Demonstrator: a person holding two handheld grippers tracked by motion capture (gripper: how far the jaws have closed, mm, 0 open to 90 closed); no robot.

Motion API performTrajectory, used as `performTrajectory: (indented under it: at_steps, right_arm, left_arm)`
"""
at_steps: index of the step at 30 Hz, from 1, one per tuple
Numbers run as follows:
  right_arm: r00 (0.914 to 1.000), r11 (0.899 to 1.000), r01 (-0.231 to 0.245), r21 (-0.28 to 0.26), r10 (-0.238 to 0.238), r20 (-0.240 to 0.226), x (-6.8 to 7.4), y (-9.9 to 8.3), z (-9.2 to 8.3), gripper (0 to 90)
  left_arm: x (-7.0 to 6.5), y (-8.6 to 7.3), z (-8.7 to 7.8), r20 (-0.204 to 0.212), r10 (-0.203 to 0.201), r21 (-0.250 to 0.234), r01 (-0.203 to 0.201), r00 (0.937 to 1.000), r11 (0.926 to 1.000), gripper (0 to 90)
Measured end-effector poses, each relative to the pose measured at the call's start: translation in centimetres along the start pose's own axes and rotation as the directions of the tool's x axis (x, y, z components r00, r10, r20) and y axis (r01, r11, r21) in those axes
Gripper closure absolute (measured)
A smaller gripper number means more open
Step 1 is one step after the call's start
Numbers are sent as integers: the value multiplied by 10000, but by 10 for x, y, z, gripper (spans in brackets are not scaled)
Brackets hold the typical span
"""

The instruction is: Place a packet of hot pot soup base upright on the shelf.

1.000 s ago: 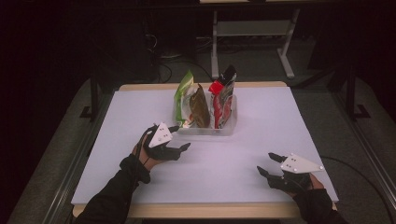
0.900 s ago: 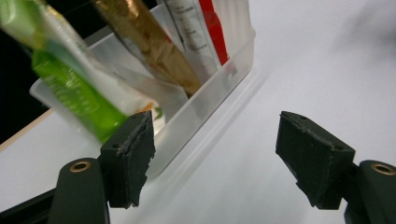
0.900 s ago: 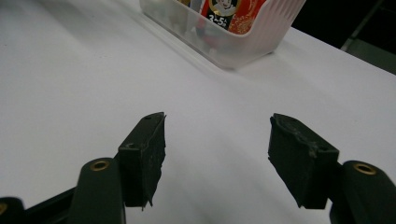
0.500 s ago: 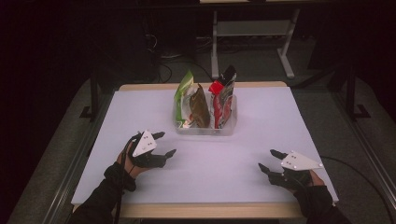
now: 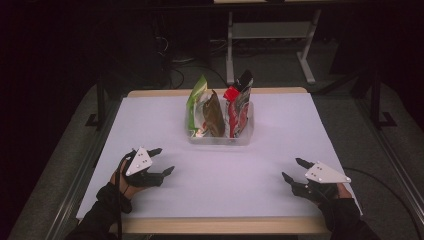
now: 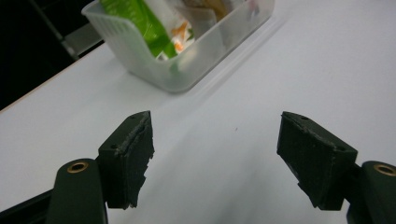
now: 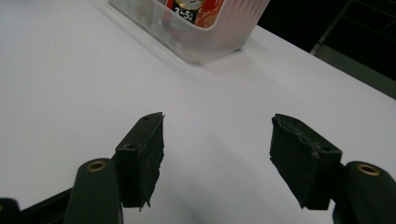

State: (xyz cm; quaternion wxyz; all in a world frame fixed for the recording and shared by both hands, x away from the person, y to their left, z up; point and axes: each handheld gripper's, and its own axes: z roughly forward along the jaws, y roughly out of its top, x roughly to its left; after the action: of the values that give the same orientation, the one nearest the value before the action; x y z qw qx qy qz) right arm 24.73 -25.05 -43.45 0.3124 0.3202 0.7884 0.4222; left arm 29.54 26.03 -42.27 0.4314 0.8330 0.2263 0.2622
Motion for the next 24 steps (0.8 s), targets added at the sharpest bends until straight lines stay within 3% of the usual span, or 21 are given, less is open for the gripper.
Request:
performTrajectory:
  at_steps: [13, 24]
  right_arm:
    - [9997, 9998, -191, -106, 192, 141, -8, -2, -2, 345]
    - [9926, 9923, -1134, -507, 1154, 375, -25, -21, -21, 342]
  left_arm:
    - [7, -21, -23, -455, -296, -35, 294, 9985, 9996, 258]
    - [14, -38, -42, -978, -826, -260, 805, 9918, 9964, 255]
